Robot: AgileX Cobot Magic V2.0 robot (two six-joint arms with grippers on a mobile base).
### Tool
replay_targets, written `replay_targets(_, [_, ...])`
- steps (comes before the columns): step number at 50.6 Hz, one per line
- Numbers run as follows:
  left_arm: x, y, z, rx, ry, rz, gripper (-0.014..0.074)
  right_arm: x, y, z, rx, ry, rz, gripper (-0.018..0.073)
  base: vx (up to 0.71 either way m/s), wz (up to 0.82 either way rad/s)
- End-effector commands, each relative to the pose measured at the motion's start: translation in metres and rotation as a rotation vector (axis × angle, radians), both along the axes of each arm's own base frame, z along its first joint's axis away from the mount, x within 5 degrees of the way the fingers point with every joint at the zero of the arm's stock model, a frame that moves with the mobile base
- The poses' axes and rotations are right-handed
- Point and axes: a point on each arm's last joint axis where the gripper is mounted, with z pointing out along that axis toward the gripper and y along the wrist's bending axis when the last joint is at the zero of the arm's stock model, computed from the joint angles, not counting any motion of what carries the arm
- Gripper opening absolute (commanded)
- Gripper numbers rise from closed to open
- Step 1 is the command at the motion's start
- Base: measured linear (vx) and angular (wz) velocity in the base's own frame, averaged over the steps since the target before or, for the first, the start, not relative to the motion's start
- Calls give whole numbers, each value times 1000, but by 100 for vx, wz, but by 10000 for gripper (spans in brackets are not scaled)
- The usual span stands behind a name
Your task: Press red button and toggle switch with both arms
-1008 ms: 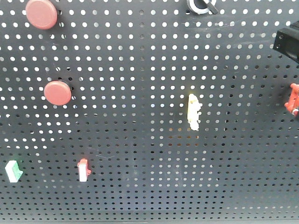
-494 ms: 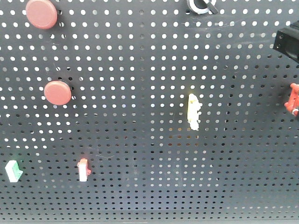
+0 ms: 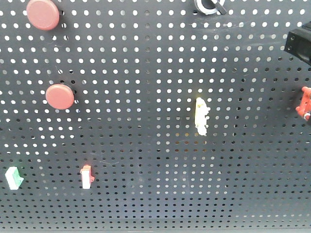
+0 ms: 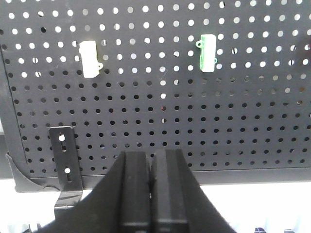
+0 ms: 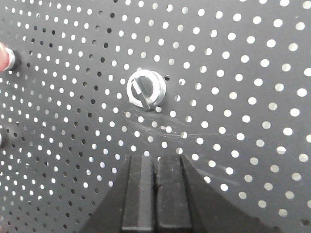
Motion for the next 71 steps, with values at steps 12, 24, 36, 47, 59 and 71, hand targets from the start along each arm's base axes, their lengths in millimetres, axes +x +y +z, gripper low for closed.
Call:
replay_targets(12, [0,0,-2,-8,-53,-5,1,-7,-3,16,36,-102,15,-3,0,0])
replay_targets(24, [0,0,-2,-8,-53,-5,1,-12,-6,9,9,-109,7,-3,0,0])
replay_targets(36, [0,0,-2,-8,-53,-5,1,-40,-49,-66,38,-104,-185,-3,0,0])
replay_targets(47, [0,0,-2,-8,-53,-5,1,-71,-77,-148,114,-23,-409,-3,0,0])
replay_targets(59, [0,0,-2,-8,-53,-5,1,-87,-83,-233,140,34,-498,-3,0,0])
replay_targets(71, [0,0,-2,-8,-53,-5,1,-82,-84,-293,189,247,-507,-3,0,0])
